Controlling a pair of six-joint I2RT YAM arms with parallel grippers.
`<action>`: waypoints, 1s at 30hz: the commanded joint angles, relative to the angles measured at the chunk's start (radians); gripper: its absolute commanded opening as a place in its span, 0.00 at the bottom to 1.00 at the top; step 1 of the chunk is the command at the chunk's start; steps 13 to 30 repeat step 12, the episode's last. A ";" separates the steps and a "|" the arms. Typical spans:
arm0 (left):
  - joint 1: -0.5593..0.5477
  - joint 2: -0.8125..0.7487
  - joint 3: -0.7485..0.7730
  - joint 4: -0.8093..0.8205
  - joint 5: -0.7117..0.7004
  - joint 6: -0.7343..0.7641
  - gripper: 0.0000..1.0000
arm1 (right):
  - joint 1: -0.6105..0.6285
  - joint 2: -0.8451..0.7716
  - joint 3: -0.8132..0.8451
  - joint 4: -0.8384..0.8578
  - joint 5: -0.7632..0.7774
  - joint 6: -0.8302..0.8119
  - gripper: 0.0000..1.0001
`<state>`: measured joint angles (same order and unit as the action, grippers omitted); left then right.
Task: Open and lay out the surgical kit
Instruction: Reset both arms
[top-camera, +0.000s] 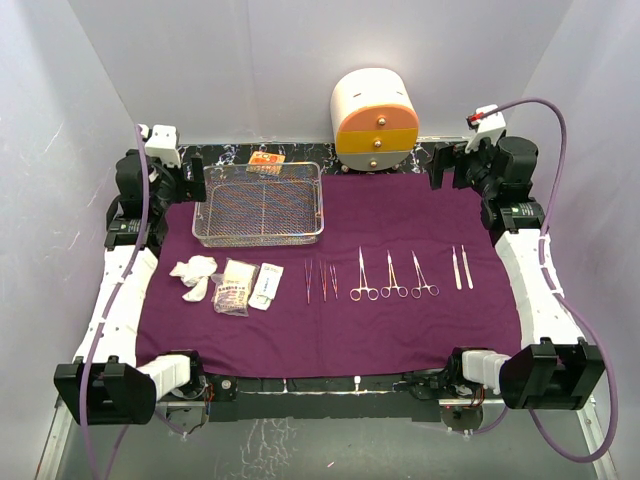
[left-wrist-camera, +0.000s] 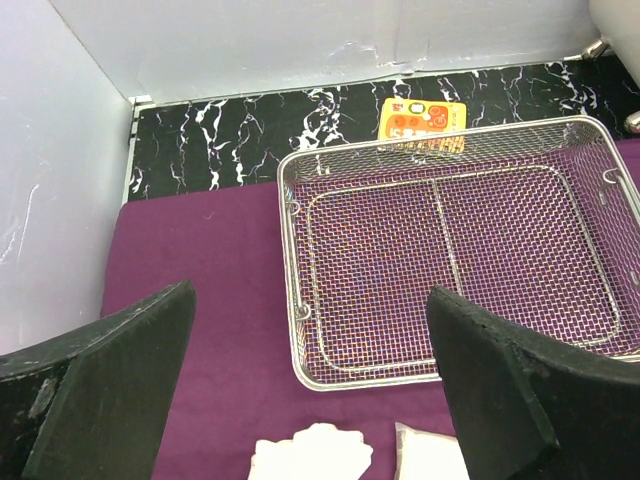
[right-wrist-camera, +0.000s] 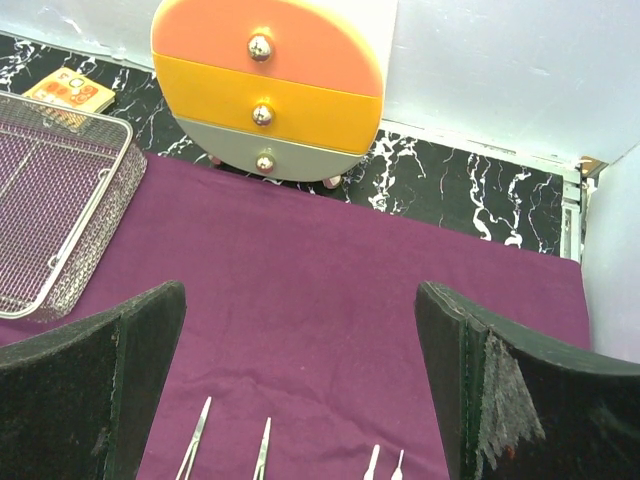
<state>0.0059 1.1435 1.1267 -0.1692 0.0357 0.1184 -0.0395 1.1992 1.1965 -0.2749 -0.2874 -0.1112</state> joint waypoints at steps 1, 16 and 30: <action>0.007 -0.037 0.048 -0.012 0.020 -0.004 0.98 | -0.002 -0.035 0.038 0.011 -0.007 -0.020 0.98; 0.007 -0.034 0.053 -0.016 0.027 0.000 0.99 | -0.002 -0.041 0.044 -0.008 0.001 -0.038 0.98; 0.007 -0.034 0.053 -0.016 0.027 0.000 0.99 | -0.002 -0.041 0.044 -0.008 0.001 -0.038 0.98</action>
